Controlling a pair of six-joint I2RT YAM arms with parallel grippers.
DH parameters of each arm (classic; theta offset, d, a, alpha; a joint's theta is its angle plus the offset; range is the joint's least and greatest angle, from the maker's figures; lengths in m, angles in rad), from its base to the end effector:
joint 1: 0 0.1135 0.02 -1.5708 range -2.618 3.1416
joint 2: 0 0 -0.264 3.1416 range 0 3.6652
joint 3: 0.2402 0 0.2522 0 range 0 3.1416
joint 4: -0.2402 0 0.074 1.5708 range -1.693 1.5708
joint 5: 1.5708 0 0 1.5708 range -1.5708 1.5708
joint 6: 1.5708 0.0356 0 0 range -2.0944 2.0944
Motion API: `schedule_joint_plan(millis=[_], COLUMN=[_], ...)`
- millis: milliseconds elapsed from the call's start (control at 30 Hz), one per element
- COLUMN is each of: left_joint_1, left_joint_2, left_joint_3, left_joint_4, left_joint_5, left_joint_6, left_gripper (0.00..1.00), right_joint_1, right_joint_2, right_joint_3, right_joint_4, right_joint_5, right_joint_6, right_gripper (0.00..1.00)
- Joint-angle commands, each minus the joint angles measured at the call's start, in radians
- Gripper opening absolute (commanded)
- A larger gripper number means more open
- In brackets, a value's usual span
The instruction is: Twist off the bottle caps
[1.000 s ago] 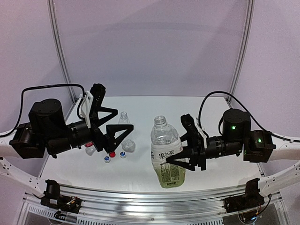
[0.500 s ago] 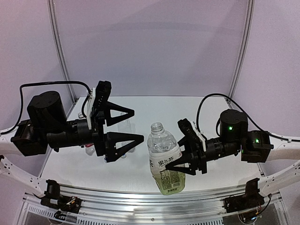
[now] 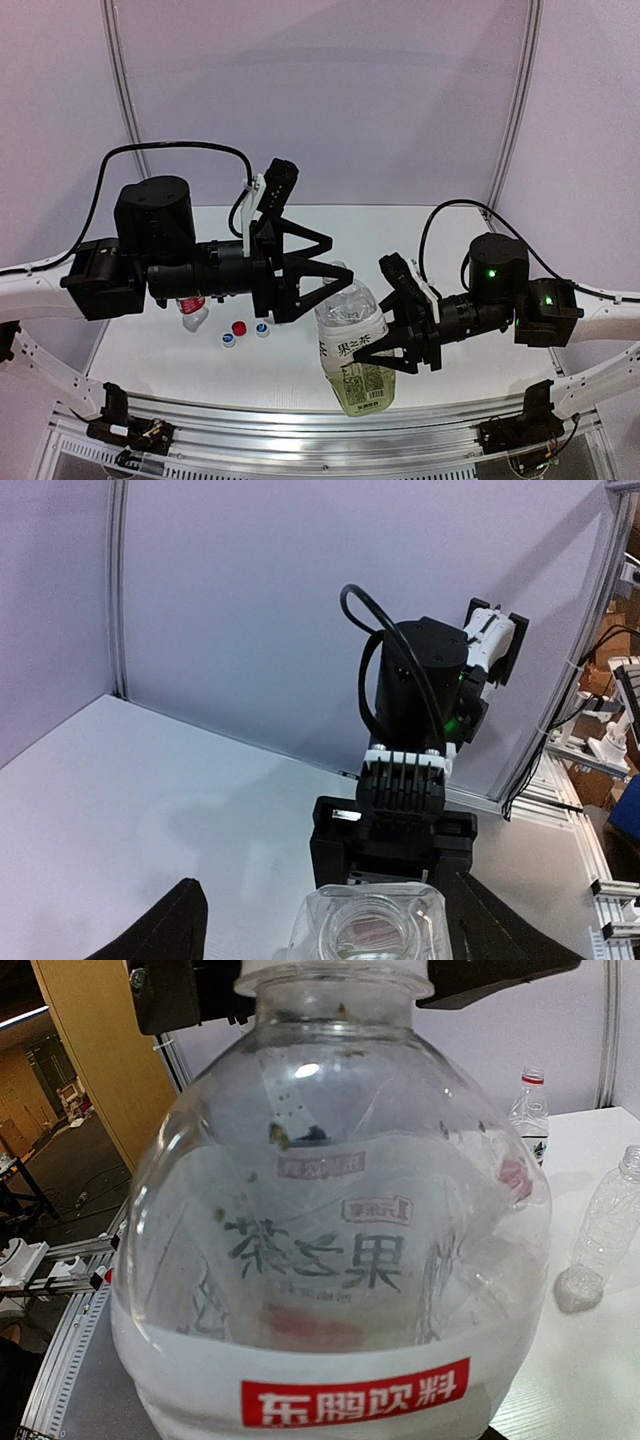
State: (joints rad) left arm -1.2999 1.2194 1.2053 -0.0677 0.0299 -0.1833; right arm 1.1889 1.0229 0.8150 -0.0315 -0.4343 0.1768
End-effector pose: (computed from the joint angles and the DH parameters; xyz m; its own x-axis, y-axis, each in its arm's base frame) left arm 0.0750 -0.2741 0.4090 -0.1985 0.0339 -0.9795 0.9508 0.2491 -0.1841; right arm 0.0747 0.2263 0.3218 -0.2619 -0.2239 -0.9388 -0.9631 -0.0019 0.2691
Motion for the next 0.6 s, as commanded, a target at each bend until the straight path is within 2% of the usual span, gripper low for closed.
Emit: schedule_joint_plan(millis=[0,67,267,367,400,567], left_joint_1=[0.010,0.011,0.017,0.017,0.019,0.021], left_joint_2=[0.022,0.027,0.038,0.040,0.041,0.039], left_joint_3=[0.039,0.040,0.045,0.043,0.042,0.039], left_joint_4=[0.000,-0.005,-0.011,-0.011,-0.011,-0.011], left_joint_5=[0.051,0.052,0.069,0.069,0.067,0.053], left_joint_6=[-0.041,-0.042,-0.050,-0.053,-0.053,-0.058], left_gripper=[0.76,0.70,0.44,0.37,0.35,0.34], right_joint_1=[0.001,0.001,0.001,0.000,0.001,0.001], right_joint_2=[-0.007,-0.007,-0.009,-0.012,-0.013,-0.019], right_joint_3=[-0.002,-0.002,-0.002,-0.004,-0.004,-0.005], right_joint_4=[0.018,0.018,0.020,0.018,0.018,0.017], right_joint_5=[-0.011,-0.009,-0.003,0.003,0.005,0.019], right_joint_6=[-0.002,-0.001,-0.002,-0.002,-0.001,0.004], right_gripper=[0.12,0.12,0.13,0.16,0.19,0.56])
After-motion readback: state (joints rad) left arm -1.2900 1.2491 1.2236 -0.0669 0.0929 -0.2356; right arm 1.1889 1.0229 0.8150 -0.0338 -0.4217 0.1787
